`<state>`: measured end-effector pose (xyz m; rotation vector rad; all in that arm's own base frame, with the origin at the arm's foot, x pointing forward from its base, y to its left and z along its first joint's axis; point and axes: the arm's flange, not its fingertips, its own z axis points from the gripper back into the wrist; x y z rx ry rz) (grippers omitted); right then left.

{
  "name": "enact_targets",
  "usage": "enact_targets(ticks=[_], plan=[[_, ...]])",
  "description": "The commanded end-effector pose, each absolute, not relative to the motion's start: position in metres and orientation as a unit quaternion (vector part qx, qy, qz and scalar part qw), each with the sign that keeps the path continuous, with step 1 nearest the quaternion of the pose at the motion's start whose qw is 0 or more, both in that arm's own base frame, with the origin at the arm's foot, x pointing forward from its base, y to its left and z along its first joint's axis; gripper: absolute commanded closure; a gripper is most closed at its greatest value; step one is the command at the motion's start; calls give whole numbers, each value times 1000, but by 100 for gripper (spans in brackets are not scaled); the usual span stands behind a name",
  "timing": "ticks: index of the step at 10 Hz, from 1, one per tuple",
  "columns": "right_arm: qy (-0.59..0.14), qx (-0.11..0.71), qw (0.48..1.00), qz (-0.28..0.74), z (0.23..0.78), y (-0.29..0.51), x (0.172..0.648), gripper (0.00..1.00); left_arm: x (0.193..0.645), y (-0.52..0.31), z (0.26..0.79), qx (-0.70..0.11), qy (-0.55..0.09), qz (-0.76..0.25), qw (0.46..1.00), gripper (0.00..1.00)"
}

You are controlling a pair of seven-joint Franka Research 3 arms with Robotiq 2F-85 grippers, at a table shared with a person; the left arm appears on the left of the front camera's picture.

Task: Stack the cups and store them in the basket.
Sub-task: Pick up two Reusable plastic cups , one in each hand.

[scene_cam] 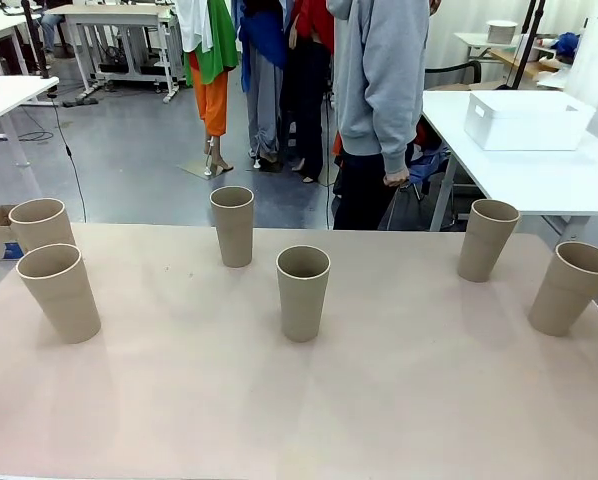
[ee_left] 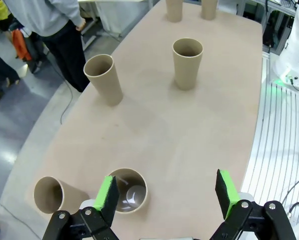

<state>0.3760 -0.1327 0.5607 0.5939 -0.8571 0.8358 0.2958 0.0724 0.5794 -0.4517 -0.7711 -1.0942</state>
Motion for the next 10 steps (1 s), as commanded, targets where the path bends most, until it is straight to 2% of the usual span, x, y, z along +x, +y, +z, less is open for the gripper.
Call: enact_targets(ticks=[1, 10], plan=[[-398, 279, 784, 387, 562, -132, 376, 0, 295, 71, 580, -212, -355, -500, 761, 0], [-398, 279, 784, 387, 562, -132, 376, 0, 295, 71, 580, -212, -355, -500, 761, 0]])
